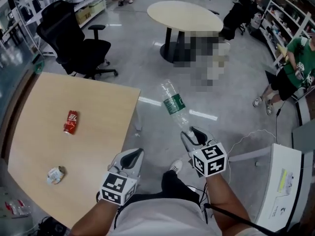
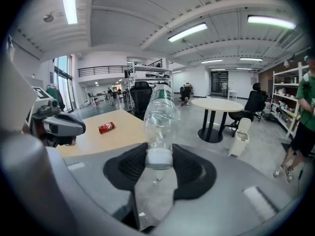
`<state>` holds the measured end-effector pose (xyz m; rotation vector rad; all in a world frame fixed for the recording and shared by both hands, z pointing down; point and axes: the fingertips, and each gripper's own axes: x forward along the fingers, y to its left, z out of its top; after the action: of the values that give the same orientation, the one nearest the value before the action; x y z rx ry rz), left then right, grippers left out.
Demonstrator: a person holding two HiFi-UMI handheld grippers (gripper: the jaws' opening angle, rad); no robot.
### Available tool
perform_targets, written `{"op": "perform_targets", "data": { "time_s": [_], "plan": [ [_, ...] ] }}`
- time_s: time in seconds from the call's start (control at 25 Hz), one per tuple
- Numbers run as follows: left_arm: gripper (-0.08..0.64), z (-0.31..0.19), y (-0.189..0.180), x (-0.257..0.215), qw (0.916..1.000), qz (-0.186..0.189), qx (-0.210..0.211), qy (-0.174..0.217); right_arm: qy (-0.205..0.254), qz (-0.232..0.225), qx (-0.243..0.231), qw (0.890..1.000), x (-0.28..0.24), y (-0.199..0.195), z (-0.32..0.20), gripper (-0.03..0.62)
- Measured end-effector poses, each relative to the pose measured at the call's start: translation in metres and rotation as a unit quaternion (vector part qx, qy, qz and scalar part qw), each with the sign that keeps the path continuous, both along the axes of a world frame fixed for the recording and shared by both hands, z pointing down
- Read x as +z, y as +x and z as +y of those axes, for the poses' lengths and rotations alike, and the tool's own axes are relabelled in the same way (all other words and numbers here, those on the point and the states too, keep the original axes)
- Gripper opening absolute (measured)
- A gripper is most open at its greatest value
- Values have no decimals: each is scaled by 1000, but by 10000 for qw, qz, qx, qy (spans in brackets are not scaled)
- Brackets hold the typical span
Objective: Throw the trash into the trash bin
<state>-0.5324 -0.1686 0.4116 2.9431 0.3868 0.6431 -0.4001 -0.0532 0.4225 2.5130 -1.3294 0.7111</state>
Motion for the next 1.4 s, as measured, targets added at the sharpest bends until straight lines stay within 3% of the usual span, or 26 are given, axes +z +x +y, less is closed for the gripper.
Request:
{"op": "perform_targets", "data": {
  "time_s": [0.56, 0.92, 1.4],
  "plan": [
    [8, 81, 142, -24, 9950, 38, 980, 180, 221, 54, 1332, 9908, -26, 109, 139, 158],
    [8, 122, 235, -30, 9917, 112, 1261, 212, 227, 165, 1763, 9839, -39, 175, 204, 158],
    [8, 148, 295, -40, 9875, 133, 1552, 224, 271, 20, 2124, 9768, -36, 202, 237, 158]
  ]
}}
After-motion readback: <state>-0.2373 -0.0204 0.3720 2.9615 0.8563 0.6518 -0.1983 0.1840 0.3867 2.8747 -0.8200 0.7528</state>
